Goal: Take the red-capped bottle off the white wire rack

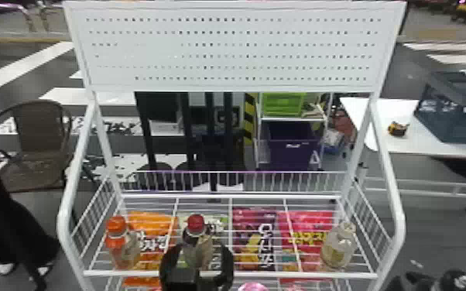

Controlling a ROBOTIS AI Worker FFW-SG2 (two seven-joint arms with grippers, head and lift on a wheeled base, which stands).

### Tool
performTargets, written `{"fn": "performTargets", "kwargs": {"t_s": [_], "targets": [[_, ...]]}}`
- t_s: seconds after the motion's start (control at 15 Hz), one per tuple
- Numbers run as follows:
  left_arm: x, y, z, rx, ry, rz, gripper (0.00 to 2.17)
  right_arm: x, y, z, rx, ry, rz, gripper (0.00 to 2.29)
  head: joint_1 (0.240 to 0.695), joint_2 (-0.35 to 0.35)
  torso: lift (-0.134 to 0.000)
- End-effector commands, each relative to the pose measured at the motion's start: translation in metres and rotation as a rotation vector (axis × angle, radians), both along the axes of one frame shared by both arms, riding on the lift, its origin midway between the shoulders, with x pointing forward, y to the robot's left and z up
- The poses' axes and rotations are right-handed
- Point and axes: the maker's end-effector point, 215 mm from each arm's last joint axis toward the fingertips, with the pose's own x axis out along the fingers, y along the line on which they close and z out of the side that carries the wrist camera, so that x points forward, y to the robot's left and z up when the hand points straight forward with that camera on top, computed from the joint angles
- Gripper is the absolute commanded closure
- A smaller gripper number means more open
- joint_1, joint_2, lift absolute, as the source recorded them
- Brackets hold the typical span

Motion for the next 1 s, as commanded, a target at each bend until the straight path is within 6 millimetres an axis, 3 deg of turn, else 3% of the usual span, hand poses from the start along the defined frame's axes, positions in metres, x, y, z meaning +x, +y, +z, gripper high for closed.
{"fn": "performTargets", "kwargs": {"t_s": [0.0, 0.2, 0.33, 0.4, 0.47, 0.53, 0.6, 0.93], "targets": [[0.011, 0.006, 0.002, 0.007, -0.006, 0.012, 0.09, -0.001, -0.004, 0.000, -0.006, 0.001, -0.007, 0.89, 0.499, 0.000, 0.000], [0.021, 0.012, 0.001, 0.018, -0.004, 0.021, 0.09, -0.004, -0.009, -0.001, -0.008, 0.004, -0.013, 0.89, 0.499, 0.000, 0.000], [0.028, 0.016, 0.000, 0.028, -0.006, 0.024, 0.47, -0.005, -0.011, 0.000, -0.013, 0.002, -0.015, 0.89, 0.499, 0.000, 0.000], [0.028, 0.016, 0.001, 0.026, -0.005, 0.023, 0.87, -0.005, -0.011, 0.001, -0.014, 0.002, -0.014, 0.89, 0.499, 0.000, 0.000], [0.028, 0.018, 0.006, 0.022, -0.015, 0.031, 1.47, -0.005, -0.012, 0.001, -0.015, 0.001, -0.017, 0.89, 0.499, 0.000, 0.000], [0.026, 0.017, 0.011, 0.014, -0.024, 0.031, 1.92, -0.004, -0.012, 0.001, -0.015, 0.001, -0.015, 0.89, 0.499, 0.000, 0.000], [0.021, 0.015, 0.021, 0.000, -0.039, 0.028, 2.15, -0.004, -0.011, 0.000, -0.013, 0.006, -0.016, 0.89, 0.499, 0.000, 0.000], [-0.013, 0.010, 0.082, -0.025, -0.061, 0.004, 2.15, 0.000, -0.008, 0.000, -0.008, 0.012, -0.010, 0.89, 0.499, 0.000, 0.000]]}}
